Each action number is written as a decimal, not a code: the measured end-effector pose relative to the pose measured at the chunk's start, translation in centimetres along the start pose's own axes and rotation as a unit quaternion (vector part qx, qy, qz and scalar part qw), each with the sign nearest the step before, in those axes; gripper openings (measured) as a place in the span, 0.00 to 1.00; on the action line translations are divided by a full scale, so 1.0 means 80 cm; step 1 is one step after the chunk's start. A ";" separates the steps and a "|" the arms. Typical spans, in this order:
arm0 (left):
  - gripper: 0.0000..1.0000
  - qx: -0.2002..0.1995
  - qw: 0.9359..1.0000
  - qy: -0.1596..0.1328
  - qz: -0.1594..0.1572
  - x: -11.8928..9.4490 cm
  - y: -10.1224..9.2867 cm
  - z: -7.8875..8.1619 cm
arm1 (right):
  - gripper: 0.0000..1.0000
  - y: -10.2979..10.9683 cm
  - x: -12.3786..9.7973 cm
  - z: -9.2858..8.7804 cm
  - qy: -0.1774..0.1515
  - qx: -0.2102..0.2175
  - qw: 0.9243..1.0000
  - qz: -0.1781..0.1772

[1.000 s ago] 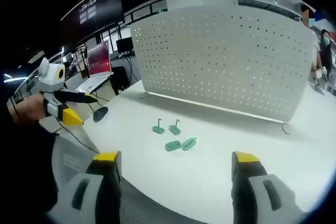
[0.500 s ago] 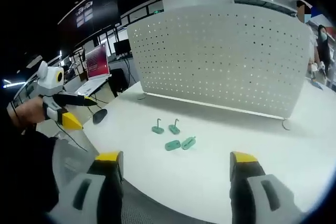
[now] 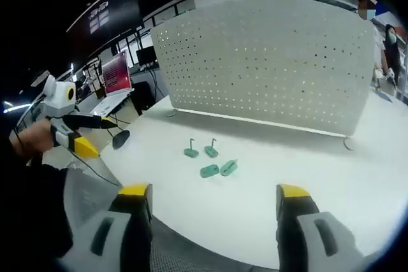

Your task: Insert the hook assembly into the mounting plate slot until the hook locks in place.

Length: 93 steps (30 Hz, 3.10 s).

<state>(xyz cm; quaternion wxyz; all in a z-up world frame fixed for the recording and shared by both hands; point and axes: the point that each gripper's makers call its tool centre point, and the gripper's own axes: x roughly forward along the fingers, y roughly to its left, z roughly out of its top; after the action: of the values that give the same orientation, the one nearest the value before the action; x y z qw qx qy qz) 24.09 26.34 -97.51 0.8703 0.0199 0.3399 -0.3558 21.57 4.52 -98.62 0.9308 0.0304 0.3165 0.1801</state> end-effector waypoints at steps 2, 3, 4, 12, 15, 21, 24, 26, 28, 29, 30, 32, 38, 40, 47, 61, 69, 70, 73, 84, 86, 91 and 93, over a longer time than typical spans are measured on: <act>0.97 -0.002 1.000 0.002 0.001 0.001 0.001 -0.002 | 0.74 -0.003 0.002 -0.003 0.000 0.006 1.000 0.001; 0.97 -0.003 1.000 0.002 0.002 0.001 0.002 -0.002 | 0.74 -0.004 0.003 -0.004 0.002 0.009 1.000 -0.001; 0.97 -0.005 1.000 0.002 0.004 0.001 0.002 -0.003 | 0.74 -0.005 0.004 -0.005 0.005 0.011 1.000 -0.002; 0.97 -0.012 1.000 0.010 0.005 0.002 0.000 -0.010 | 0.69 -0.009 0.027 -0.006 0.025 -0.002 1.000 0.008; 0.97 -0.013 1.000 0.013 0.004 0.005 -0.001 -0.011 | 0.66 -0.012 0.041 -0.004 0.024 0.007 1.000 0.016; 0.97 -0.013 1.000 0.012 0.004 0.006 -0.003 -0.006 | 0.59 -0.018 0.067 0.001 0.020 0.034 0.999 0.023; 0.97 -0.014 1.000 0.012 0.006 0.006 0.000 -0.004 | 0.56 -0.021 0.078 0.003 0.018 0.039 0.999 0.024; 0.97 -0.015 1.000 0.014 0.006 0.007 0.002 -0.004 | 0.52 -0.022 0.086 0.003 0.019 0.039 0.999 0.026; 0.97 -0.016 1.000 0.016 0.009 0.007 0.005 -0.005 | 0.46 -0.023 0.095 -0.001 0.028 0.036 0.999 0.026; 0.97 -0.016 1.000 0.017 0.010 0.007 0.007 -0.006 | 0.44 -0.024 0.098 -0.002 0.031 0.035 0.999 0.026; 0.97 -0.017 1.000 0.017 0.011 0.006 0.008 -0.005 | 0.43 -0.024 0.101 -0.002 0.031 0.036 0.999 0.026; 0.97 -0.021 1.000 0.016 0.012 0.005 0.012 -0.005 | 0.42 -0.026 0.110 -0.002 0.034 0.043 0.998 0.026; 0.96 -0.024 0.999 0.017 0.016 0.006 0.018 -0.005 | 0.39 -0.024 0.134 -0.007 0.046 0.068 0.996 0.034; 0.96 -0.026 0.999 0.017 0.016 0.007 0.019 -0.005 | 0.38 -0.024 0.143 -0.011 0.050 0.093 0.994 0.037; 0.95 -0.024 0.999 0.022 0.012 0.012 0.018 -0.003 | 0.34 -0.038 0.171 -0.021 0.061 0.107 0.992 0.026; 0.95 -0.028 0.999 0.039 0.010 0.020 0.025 -0.012 | 0.25 -0.046 0.209 -0.034 0.083 0.159 0.983 0.028; 0.94 -0.031 0.998 0.045 0.008 0.023 0.024 -0.015 | 0.13 -0.052 0.224 -0.029 0.090 0.161 0.983 0.008; 0.94 -0.031 0.998 0.045 0.009 0.022 0.025 -0.015 | 0.12 -0.052 0.225 -0.030 0.093 0.167 0.981 0.007; 0.94 -0.033 0.998 0.049 0.012 0.021 0.028 -0.020 | 0.09 -0.051 0.228 -0.037 0.109 0.168 0.980 0.003; 0.94 -0.033 0.998 0.047 0.013 0.019 0.027 -0.020 | 0.01 -0.053 0.230 -0.043 0.117 0.167 0.979 -0.003; 0.94 -0.034 0.998 0.045 0.014 0.019 0.028 -0.019 | 0.01 -0.053 0.228 -0.043 0.116 0.162 0.980 -0.004; 0.94 -0.034 0.998 0.044 0.016 0.016 0.027 -0.020 | 0.00 -0.054 0.225 -0.042 0.114 0.154 0.981 -0.007; 0.94 -0.035 0.998 0.043 0.017 0.015 0.027 -0.020 | 0.00 -0.054 0.224 -0.039 0.110 0.154 0.982 -0.007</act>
<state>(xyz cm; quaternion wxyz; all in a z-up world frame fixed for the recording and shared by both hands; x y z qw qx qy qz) 25.18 27.65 -99.90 0.8609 0.0107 0.3885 -0.3282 34.19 6.65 -112.22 0.8757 0.1515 0.4412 0.1249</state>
